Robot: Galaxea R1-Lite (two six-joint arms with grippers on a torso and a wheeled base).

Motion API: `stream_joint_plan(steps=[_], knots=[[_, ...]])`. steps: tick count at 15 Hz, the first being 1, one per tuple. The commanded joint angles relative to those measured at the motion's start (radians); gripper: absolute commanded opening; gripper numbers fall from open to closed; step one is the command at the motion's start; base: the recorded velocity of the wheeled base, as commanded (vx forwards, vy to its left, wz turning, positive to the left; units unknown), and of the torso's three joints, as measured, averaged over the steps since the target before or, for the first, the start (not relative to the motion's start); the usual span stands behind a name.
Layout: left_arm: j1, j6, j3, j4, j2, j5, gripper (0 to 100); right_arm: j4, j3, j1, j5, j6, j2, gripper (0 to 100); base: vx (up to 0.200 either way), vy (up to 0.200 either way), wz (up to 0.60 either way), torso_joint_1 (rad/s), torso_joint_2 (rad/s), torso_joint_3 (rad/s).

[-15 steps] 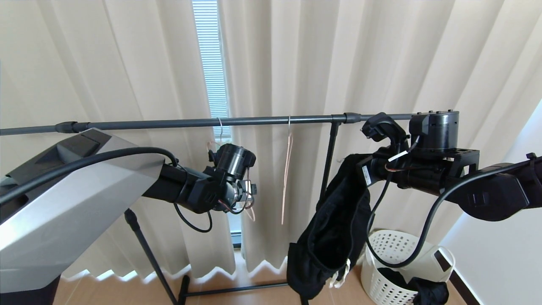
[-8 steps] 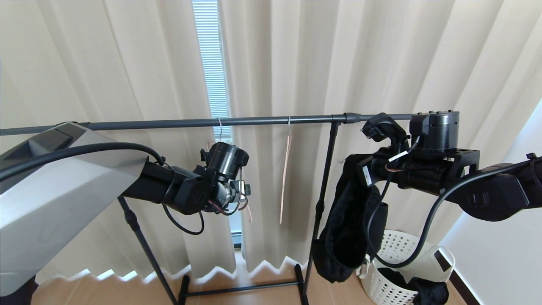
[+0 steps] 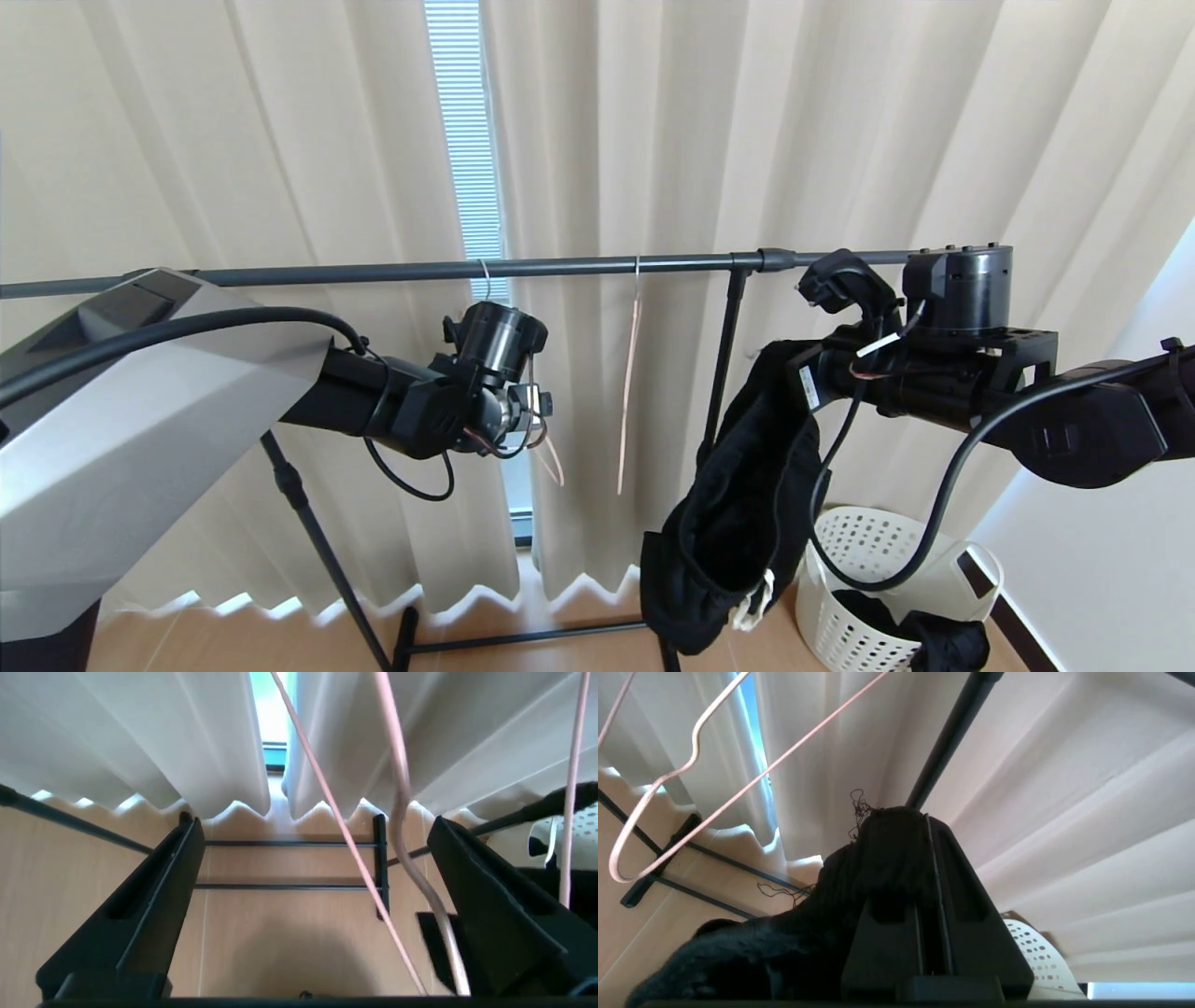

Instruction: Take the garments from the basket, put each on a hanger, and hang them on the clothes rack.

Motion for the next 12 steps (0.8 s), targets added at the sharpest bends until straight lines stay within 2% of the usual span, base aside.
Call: stream_joint_plan(steps=[1,4,10,11,12], knots=[[0.018,0.015,-0.057,0.001,0.054,0.000,100,0.000,0.000,0.001,0.000,-0.001,0.000,0,0.000,0.000,0.00,0.000,0.00,0.000],[0.034,0.031,-0.087,-0.001,0.090,0.000,100,-0.001,-0.001,0.001,0.000,-0.001,-0.001,0,0.000,0.000,0.00,0.000,0.00,0.000],[0.035,0.031,-0.048,-0.001,0.074,0.003,100,-0.001,0.000,0.001,0.000,-0.001,0.000,0,0.000,0.000,0.00,0.000,0.00,0.000],[0.035,0.031,-0.037,-0.001,0.071,0.003,0,0.000,0.000,0.001,0.000,-0.001,0.000,0,0.000,0.000,0.00,0.000,0.00,0.000],[0.035,0.031,-0.029,-0.001,0.060,0.003,0,0.000,0.000,0.001,0.000,-0.001,0.000,0,0.000,0.000,0.00,0.000,0.00,0.000]])
